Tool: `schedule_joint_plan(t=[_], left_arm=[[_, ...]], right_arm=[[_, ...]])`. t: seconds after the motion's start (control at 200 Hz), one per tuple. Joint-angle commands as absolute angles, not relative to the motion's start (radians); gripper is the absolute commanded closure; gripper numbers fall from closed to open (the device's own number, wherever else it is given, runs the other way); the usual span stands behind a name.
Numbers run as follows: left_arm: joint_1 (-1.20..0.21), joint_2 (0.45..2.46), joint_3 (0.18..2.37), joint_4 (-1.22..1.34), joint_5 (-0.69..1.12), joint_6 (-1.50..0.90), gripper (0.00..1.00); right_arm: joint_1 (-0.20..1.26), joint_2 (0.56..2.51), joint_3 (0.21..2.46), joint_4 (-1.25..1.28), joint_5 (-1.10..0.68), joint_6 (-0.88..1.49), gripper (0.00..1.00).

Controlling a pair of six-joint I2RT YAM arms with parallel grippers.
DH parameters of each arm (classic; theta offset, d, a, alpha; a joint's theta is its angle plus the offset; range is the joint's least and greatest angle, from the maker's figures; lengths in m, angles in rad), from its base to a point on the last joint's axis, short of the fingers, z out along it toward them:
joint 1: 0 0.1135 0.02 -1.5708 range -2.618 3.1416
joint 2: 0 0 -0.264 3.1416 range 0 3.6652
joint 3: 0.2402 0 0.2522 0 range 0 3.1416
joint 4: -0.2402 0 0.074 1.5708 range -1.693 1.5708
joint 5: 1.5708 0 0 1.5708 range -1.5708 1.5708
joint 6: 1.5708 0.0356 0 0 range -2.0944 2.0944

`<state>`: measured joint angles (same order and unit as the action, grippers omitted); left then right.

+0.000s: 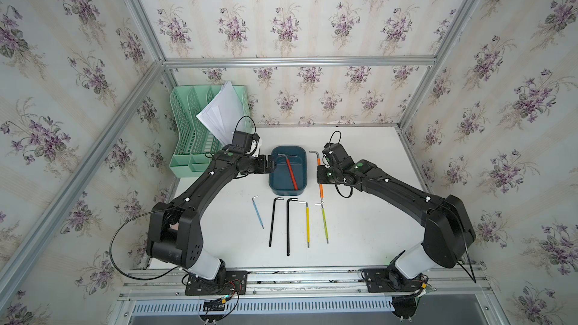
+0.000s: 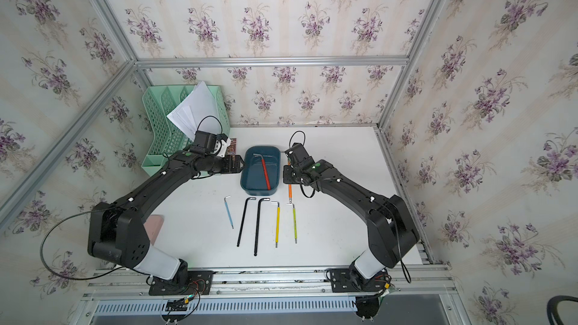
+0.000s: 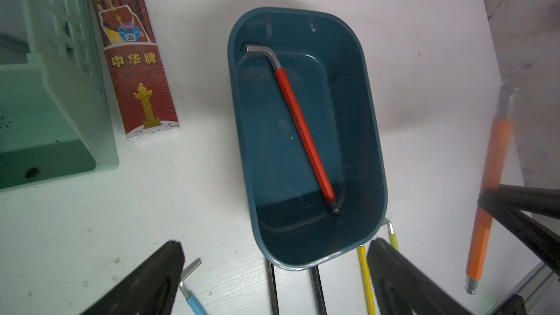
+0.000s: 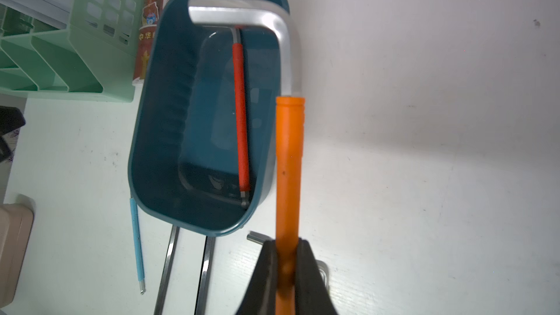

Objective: Put the hex key on the desktop into the storage box
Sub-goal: Place the Allen key in the storage box.

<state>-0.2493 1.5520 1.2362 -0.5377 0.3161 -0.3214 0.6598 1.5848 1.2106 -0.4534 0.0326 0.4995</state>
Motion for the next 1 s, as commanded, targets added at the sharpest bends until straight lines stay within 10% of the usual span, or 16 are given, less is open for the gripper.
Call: schedule_joint_plan(t=[0.0,0.994], left_arm=[[-0.249,1.550,1.281,-0.573,0.291,-0.316,0.01],[-0.087,1.587,1.456,-0.741,0.429,-0.371,0.01]], right_arm=[[0.660,1.597,1.246,-0.447,0.011,0.485,1.00],[0.660,1.936,1.662,-0.513,-0.125,0.418,1.00]])
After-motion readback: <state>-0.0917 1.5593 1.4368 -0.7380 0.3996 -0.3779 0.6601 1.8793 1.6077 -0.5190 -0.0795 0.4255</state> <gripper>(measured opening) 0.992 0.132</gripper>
